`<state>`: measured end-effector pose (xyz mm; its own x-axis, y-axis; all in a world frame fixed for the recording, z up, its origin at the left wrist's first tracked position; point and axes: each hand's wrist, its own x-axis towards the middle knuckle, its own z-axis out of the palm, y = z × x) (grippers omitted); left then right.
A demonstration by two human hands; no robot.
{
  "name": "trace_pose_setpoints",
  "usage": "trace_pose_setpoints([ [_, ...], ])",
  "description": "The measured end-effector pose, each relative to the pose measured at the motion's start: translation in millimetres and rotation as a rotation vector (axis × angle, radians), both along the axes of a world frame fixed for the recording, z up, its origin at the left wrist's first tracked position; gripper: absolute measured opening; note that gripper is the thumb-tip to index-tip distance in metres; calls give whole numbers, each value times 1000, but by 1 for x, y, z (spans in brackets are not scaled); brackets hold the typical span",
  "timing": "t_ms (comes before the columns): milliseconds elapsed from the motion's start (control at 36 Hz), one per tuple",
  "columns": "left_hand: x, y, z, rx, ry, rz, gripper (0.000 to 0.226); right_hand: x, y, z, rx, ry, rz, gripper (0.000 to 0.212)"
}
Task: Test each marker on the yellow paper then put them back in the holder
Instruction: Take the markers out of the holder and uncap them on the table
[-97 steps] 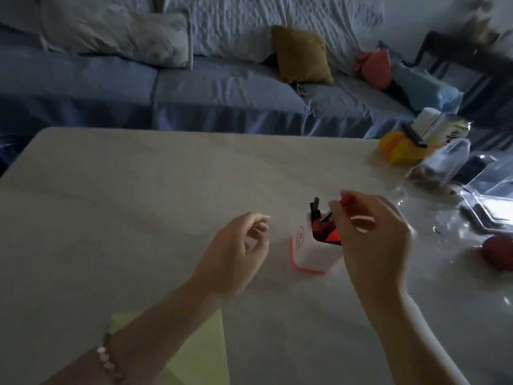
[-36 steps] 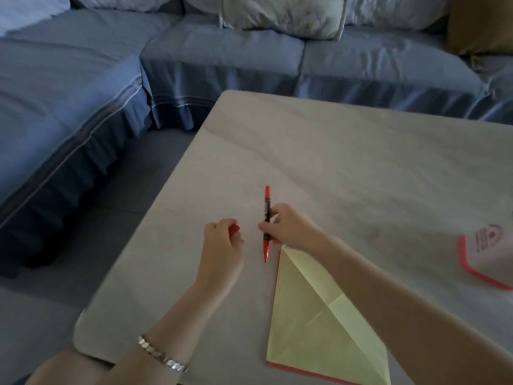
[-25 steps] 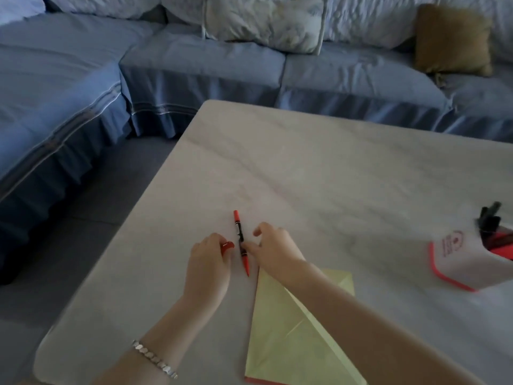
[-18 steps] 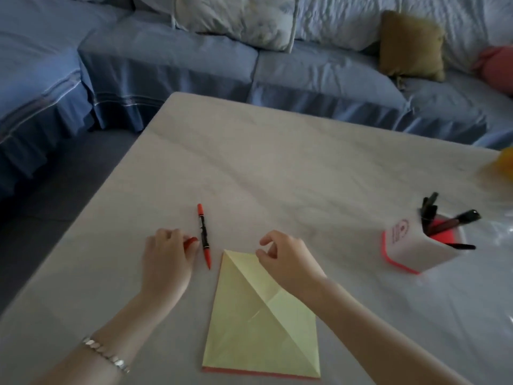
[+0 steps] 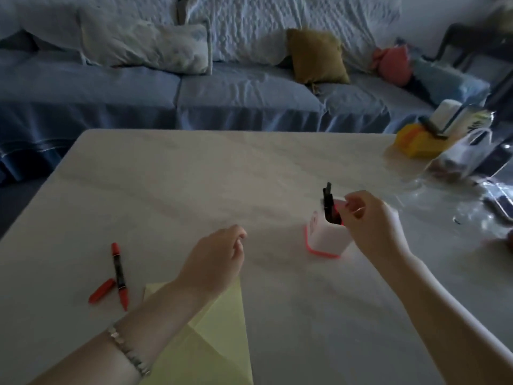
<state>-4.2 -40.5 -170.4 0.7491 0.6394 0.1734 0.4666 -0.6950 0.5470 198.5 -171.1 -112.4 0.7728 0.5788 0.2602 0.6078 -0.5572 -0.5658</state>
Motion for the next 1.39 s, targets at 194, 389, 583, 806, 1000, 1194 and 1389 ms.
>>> trace_pose_setpoints([
  [194, -2, -7, 5, -25, 64, -4, 22, 13, 34, -25, -279, -102, -21, 33],
  [389, -7, -4, 8, -101, 65, -13, 17, 16, 34, -30, -190, -180, -130, 23],
  [583, 2, -18, 20, -162, -149, -70, 36, -32, 9, 21, 457, -316, 165, 18],
  [806, -17, -27, 27, -28, -234, -101, 29, -103, 27, 16, 838, 531, 230, 16],
  [1000, -49, -23, 24, -132, -193, -54, 14, -145, 44, -5, 580, 1009, 326, 16],
  [1194, -75, -14, 27, -165, -119, -150, 20, -162, 51, -19, 427, 877, 486, 18],
  [1389, -92, -8, 20, -59, -40, -121, 22, -172, 55, -26, 405, 881, 559, 26],
])
